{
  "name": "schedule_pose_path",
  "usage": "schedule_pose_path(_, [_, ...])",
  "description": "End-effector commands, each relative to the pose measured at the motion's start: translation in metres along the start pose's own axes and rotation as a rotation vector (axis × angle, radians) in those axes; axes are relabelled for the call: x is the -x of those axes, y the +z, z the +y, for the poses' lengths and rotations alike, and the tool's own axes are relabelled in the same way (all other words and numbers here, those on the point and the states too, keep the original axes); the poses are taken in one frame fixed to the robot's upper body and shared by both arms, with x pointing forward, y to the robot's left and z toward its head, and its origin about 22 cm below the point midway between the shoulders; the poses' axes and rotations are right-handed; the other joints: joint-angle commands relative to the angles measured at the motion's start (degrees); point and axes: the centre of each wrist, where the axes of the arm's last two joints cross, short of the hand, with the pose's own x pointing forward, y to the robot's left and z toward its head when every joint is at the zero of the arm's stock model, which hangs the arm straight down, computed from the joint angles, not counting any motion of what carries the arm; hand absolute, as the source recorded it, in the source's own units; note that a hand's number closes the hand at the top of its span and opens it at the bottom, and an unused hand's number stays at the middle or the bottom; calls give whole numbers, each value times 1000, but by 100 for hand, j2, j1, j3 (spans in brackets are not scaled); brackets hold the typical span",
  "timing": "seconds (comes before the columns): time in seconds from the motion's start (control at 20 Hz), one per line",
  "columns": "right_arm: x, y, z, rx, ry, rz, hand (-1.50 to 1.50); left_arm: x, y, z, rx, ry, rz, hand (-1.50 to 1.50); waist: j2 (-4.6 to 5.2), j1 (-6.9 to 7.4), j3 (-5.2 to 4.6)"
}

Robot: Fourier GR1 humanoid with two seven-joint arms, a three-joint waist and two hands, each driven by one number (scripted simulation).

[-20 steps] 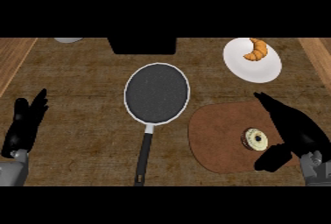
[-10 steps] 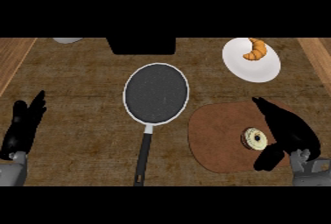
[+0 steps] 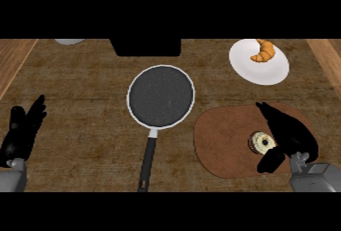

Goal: Pick the cupcake from the cutting board and place it in the pan

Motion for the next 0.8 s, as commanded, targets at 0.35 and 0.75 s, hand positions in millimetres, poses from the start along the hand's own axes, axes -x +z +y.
schedule_pose_path(0.35, [8, -9, 21, -33, 6, 35, -150, 2, 1, 24, -10, -6, 8, 0, -3, -5, -1])
schedule_pose_path(0.75, [-1, -34, 41, -60, 53, 41, 150, 0, -3, -15, 8, 9, 2, 0, 2, -1, -1])
